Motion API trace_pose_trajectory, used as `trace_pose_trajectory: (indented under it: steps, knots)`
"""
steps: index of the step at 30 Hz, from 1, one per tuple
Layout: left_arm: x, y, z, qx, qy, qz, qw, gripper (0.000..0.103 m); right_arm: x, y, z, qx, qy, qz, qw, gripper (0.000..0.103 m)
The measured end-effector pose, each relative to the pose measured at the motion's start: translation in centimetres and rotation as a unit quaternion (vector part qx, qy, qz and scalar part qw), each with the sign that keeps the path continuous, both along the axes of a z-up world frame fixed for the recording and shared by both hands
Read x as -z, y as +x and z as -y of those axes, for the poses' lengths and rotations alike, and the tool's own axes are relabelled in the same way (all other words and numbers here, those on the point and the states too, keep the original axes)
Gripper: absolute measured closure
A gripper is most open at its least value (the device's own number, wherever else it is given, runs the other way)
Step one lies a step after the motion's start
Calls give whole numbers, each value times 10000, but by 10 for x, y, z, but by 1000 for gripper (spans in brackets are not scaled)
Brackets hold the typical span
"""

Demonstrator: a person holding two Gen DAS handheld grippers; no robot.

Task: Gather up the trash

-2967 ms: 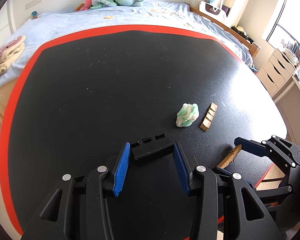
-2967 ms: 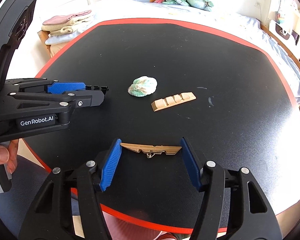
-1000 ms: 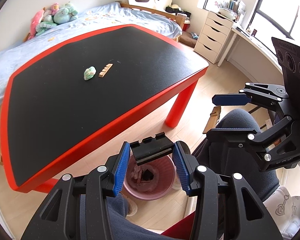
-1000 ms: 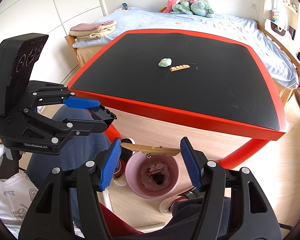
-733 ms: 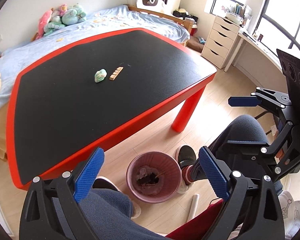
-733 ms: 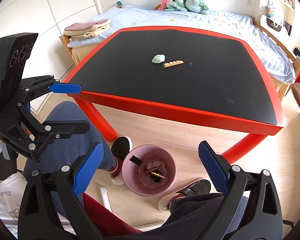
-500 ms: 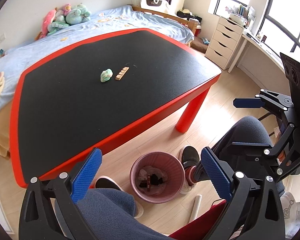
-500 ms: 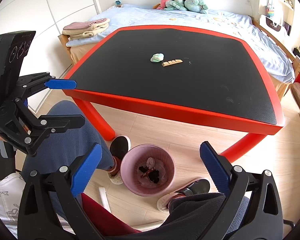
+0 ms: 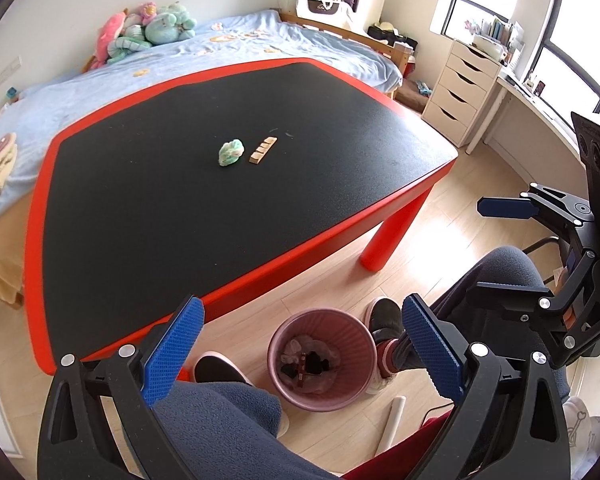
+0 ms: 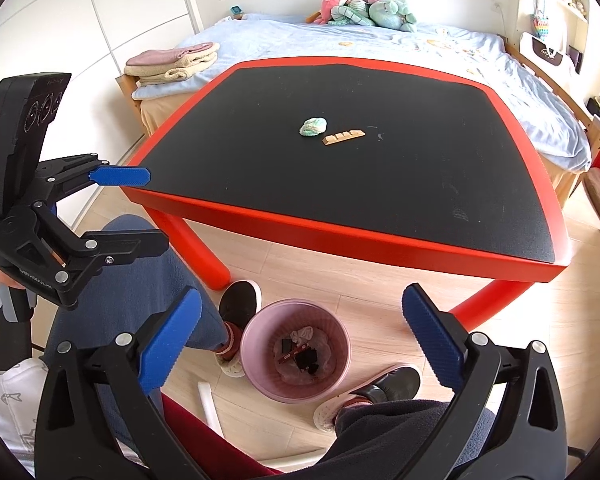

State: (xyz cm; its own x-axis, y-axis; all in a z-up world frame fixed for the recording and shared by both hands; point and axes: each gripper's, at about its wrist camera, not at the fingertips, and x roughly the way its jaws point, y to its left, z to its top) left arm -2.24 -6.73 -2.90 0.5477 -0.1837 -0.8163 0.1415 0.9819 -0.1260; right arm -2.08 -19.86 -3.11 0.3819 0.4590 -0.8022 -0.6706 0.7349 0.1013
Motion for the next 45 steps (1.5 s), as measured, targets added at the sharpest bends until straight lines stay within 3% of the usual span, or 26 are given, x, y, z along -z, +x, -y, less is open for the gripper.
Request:
trace_pose_trajectory:
  steps: [13, 23, 45]
  knots:
    - [-10, 40, -29, -239, -52, 136, 9996, 8, -9, 48, -19, -19, 17, 85, 10000, 3]
    - [-4, 88, -49, -269, -119, 113, 9995, 8, 3, 94, -43, -87, -116, 28, 9999, 3]
    - [45, 174, -67, -122, -48, -205, 9997, 8, 51, 172, -77, -258, -410, -272, 9985, 3]
